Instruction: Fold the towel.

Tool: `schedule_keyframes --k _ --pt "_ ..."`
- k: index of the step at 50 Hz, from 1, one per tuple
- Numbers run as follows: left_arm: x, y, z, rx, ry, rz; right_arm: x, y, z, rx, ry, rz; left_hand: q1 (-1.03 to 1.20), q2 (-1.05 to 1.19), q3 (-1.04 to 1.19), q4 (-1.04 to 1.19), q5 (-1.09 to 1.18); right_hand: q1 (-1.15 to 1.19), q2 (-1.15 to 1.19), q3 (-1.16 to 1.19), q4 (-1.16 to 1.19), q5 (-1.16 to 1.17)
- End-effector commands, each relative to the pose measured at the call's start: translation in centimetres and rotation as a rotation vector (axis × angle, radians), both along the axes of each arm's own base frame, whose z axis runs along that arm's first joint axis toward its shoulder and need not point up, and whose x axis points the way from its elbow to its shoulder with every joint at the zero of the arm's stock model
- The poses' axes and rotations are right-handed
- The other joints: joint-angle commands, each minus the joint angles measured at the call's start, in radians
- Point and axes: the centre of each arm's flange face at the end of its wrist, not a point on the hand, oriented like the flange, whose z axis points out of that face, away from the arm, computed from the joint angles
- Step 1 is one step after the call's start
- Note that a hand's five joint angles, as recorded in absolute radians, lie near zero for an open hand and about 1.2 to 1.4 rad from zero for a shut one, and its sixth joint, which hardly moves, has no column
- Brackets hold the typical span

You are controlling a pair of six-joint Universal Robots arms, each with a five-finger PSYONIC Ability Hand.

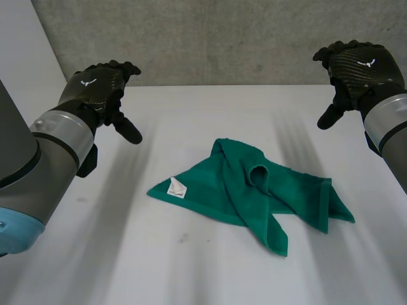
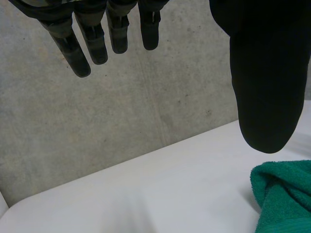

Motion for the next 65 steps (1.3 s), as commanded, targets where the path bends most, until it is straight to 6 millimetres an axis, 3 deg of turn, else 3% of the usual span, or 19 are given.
schedule_keyframes --k 1,12,17,22,25,30,38,40,41,45,52,59,61,62,65 --pt "0.0 0.0 0.0 0.001 0.0 -0.001 0.0 0.0 0.0 0.003 0.0 0.0 -0.022 -0.022 -0.026 -0.018 -0.028 -0.013 -0.033 -0.027 -0.047 -0.058" --pt "-0.1 0.1 -0.1 0.009 0.012 -0.003 0.0 -0.1 -0.2 0.01 0.02 -0.002 -0.007 -0.007 -0.011 -0.003 -0.014 -0.013 -0.033 -0.027 -0.047 -0.058" --pt "-1.3 1.4 -0.5 0.057 0.069 -0.054 -0.2 0.5 -0.8 0.054 0.15 0.001 0.005 0.005 0.001 0.009 -0.002 -0.013 -0.033 -0.027 -0.047 -0.058" --pt "-5.1 3.7 -3.0 0.144 0.055 -0.189 -0.6 1.4 -2.4 0.138 0.312 0.016 0.011 0.011 0.007 0.014 0.004 -0.013 -0.033 -0.027 -0.047 -0.058" --pt "-6.8 5.0 -4.4 0.174 0.031 -0.246 -0.8 1.7 -3.1 0.172 0.333 0.022 0.017 0.017 0.013 0.02 0.01 -0.013 -0.033 -0.027 -0.047 -0.058" --pt "-9.7 7.3 -8.2 0.25 -0.034 -0.341 -1.2 2.3 -5.5 0.245 0.352 0.031 0.028 0.028 0.024 0.032 0.022 -0.013 -0.033 -0.027 -0.047 -0.058" --pt "-12.7 9.3 -13.4 0.325 -0.113 -0.422 -1.1 1.8 -10.6 0.282 0.36 0.034 0.078 0.078 0.074 0.082 0.071 -0.013 -0.033 -0.027 -0.047 -0.058" --pt "-12.9 9.4 -13.8 0.33 -0.119 -0.428 -1.1 1.7 -10.9 0.276 0.358 0.031 0.09 0.09 0.086 0.094 0.083 -0.013 -0.033 -0.027 -0.047 -0.058" --pt "-13.6 9.7 -15.1 0.342 -0.135 -0.44 -1.1 1.4 -12.0 0.267 0.354 0.03 0.128 0.128 0.124 0.132 0.121 -0.013 -0.033 -0.027 -0.047 -0.058" --pt "-14.6 9.8 -16.5 0.348 -0.15 -0.449 -0.9 0.9 -14.1 0.292 0.359 0.041 0.181 0.181 0.177 0.184 0.174 -0.013 -0.033 -0.027 -0.047 -0.058" --pt "-15.1 9.5 -17.0 0.332 -0.162 -0.459 -0.8 0.3 -15.9 0.33 0.367 0.051 0.296 0.295 0.292 0.299 0.289 0.062 0.042 0.047 0.028 0.017" --pt "-15.8 9.0 -19.0 0.305 -0.226 -0.48 -1.0 -0.5 -16.1 0.33 0.365 0.037 0.641 0.641 0.637 0.645 0.635 0.583 0.564 0.569 0.549 0.539" --pt "-15.9 8.9 -19.1 0.289 -0.233 -0.484 -1.2 -0.8 -16.0 0.327 0.363 0.027 0.829 0.829 0.825 0.833 0.822 0.853 0.833 0.839 0.819 0.808" --pt "-16.0 8.7 -19.1 0.274 -0.235 -0.484 -1.6 -1.2 -15.8 0.324 0.358 0.013 1.013 1.013 1.009 1.017 1.006 1.197 1.178 1.183 1.163 1.152" --pt "-16.1 8.3 -18.3 0.243 -0.22 -0.48 -1.8 -1.4 -15.7 0.317 0.352 0.005 1.185 1.185 1.181 1.188 1.178 1.209 1.189 1.194 1.175 1.164"
